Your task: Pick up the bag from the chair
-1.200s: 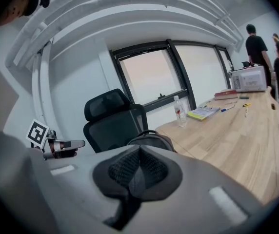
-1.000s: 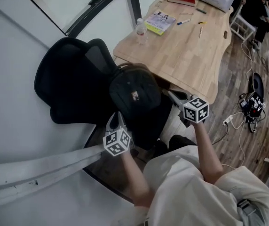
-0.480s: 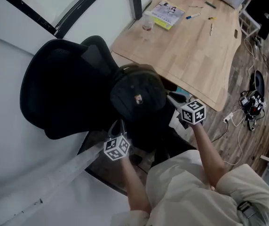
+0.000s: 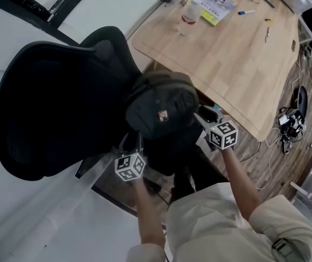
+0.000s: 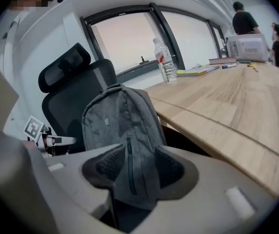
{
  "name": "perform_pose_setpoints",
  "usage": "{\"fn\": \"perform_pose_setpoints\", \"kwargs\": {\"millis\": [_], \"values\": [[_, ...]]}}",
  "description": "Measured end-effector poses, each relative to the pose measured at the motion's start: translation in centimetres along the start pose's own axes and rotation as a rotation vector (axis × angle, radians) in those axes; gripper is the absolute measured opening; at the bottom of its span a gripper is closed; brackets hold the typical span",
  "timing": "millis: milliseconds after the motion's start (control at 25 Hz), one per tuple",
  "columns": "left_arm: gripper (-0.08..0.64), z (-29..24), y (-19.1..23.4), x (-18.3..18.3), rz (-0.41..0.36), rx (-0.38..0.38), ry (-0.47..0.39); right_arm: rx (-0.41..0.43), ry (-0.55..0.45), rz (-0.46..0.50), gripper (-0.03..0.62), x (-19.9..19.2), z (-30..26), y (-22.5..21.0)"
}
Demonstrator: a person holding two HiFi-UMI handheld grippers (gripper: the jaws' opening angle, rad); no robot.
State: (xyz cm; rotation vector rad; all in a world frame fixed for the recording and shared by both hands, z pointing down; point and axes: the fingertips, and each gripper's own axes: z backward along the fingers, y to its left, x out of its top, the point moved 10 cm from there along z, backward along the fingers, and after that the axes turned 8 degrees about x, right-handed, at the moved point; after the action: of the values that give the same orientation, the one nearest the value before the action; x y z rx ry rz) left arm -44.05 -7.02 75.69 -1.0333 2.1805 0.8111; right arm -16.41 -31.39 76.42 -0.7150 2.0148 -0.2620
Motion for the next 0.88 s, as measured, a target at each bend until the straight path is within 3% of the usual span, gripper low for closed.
{"fn": "perform_pose_setpoints", "kwargs": {"millis": [120, 280, 440, 600, 720, 880], "values": [[0.221, -2.1, 1.1, -0.3, -0.009, 0.011, 0.019, -0.013, -0.006, -0.002, 0.253, -0.5, -1.2, -1.1], [0.314, -5.2, 1.7, -0.5, -0.038, -0.051, 0.052, 0.028, 0.03, 0.03, 0.329, -1.0, -3.2, -2.0], [0.328, -7.9, 1.6, -0.6, -0.026, -0.079, 0.031, 0.059, 0.062, 0.061, 0.336, -1.1, -5.1, -3.3], [0.335, -9.4, 2.3, -0.5, -0.012, -0.08, -0.004, 0.017, 0.059, 0.043, 0.344, -1.5, -5.9, -4.3], [0.342, -10.3, 2.5, -0.7, -0.04, -0.142, 0.002, 0.008, 0.048, 0.0, 0.35, -1.8, -6.6, -5.4], [0.342, -11.9, 2.0, -1.3, -0.093, -0.224, 0.027, 0.059, 0.044, 0.004, 0.353, -1.7, -7.7, -6.0]]}}
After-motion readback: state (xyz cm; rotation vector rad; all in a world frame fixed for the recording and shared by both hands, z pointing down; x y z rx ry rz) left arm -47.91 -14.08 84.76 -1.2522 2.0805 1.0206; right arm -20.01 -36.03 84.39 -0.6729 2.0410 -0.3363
